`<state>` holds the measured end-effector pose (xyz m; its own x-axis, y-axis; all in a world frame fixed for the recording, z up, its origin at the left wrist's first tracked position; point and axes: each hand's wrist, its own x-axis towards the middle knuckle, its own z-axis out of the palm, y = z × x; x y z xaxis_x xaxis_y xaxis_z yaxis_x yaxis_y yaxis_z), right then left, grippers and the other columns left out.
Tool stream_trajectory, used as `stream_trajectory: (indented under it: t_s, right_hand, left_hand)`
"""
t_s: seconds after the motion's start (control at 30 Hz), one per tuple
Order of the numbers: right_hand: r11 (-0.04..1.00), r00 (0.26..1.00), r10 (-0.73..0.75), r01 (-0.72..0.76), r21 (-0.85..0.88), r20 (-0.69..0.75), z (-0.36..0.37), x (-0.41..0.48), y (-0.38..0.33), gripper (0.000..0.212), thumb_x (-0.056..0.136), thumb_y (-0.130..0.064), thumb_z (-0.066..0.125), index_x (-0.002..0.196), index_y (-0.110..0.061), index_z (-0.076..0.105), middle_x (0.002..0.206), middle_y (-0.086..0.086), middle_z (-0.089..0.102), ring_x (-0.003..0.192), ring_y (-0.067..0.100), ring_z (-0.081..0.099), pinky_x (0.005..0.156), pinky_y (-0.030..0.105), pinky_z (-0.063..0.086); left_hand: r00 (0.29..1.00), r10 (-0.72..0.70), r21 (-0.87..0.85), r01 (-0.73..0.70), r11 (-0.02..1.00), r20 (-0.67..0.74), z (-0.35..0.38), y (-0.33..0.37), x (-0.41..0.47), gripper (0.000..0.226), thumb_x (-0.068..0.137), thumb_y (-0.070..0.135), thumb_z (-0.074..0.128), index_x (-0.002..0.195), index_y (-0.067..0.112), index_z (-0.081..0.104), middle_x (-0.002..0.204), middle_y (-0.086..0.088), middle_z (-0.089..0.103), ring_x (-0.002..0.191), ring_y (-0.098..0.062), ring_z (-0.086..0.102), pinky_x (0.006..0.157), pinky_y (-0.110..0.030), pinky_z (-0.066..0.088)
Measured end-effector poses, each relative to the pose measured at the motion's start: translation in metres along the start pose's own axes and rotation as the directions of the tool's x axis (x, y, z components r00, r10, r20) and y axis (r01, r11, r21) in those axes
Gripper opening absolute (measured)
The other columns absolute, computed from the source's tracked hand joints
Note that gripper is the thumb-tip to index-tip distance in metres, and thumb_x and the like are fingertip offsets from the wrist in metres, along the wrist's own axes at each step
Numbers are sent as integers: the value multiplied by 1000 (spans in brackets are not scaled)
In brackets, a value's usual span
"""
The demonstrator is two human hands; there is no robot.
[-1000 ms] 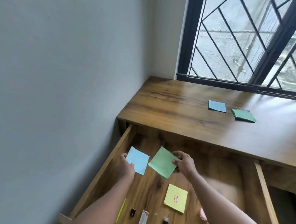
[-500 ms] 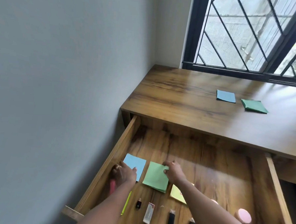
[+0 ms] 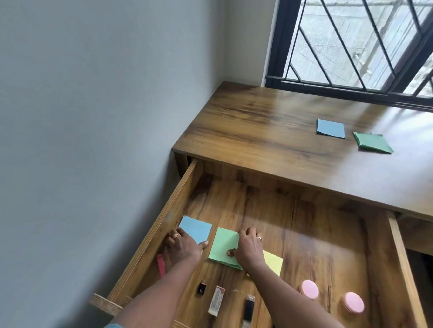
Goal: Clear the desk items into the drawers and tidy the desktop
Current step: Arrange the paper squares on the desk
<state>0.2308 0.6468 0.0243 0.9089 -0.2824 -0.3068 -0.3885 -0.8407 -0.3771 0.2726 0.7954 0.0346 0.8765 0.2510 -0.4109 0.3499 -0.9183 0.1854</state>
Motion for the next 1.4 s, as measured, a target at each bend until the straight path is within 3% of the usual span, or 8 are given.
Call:
stream_trajectory:
  t_s: [0.2, 0.5, 0.83, 1.0, 1.13, 1.4]
  right_hand:
    - [1000, 990, 8, -7, 12, -144, -13, -11, 8, 61, 90, -37, 58, 140, -15, 32, 148, 8, 28, 134, 31, 30, 107, 43, 32]
    - [985, 931, 174, -164, 60, -319, -75, -59, 84, 35, 94, -23, 52, 127, -14, 44, 145, 11, 28, 128, 29, 35, 104, 41, 34]
    - [938, 833, 346, -316, 144, -432, -172, -121, 174, 42, 89, -34, 61, 123, -12, 49, 139, 13, 29, 125, 33, 33, 103, 44, 33]
    - [888, 759, 457, -360, 287, -463, -219, -97, 198, 51, 84, -43, 65, 122, -11, 52, 132, 12, 33, 123, 35, 35, 101, 46, 35]
    - [879, 757, 465, -331, 343, -459, -253, -58, 211, 51, 86, -43, 62, 122, -9, 50, 133, 14, 34, 124, 36, 34, 103, 46, 33]
    - [847, 734, 507, -327, 419, -452, -299, 55, 248, 48, 89, -40, 59, 122, -6, 51, 130, 16, 44, 120, 34, 45, 100, 40, 38]
  left_hand:
    - [999, 31, 12, -31, 999, -21, -3, 8, -7, 97, 82, 59, 57, 150, 7, 13, 156, -13, 13, 142, -31, 19, 111, -41, 30]
    - [952, 244, -14, -251, 968, -183, -2, 67, -75, 71, 89, 53, 51, 142, 8, 36, 146, -10, 30, 129, -25, 36, 105, -32, 39]
    - [875, 433, -85, -459, 885, -217, -13, 165, -167, 69, 94, 46, 46, 148, 8, 24, 156, -12, 15, 142, -31, 23, 115, -37, 25]
    - [859, 454, -32, -474, 880, -238, -26, 209, -167, 72, 94, 48, 45, 146, 3, 27, 153, -15, 22, 139, -31, 27, 117, -37, 22]
    - [882, 427, 7, -434, 901, -200, -35, 254, -141, 68, 93, 50, 43, 139, 2, 39, 145, -16, 37, 134, -31, 34, 114, -38, 27]
    - [923, 347, -233, -378, 896, -164, -43, 380, -66, 46, 97, 32, 44, 126, -2, 53, 131, -20, 52, 122, -33, 47, 99, -37, 43]
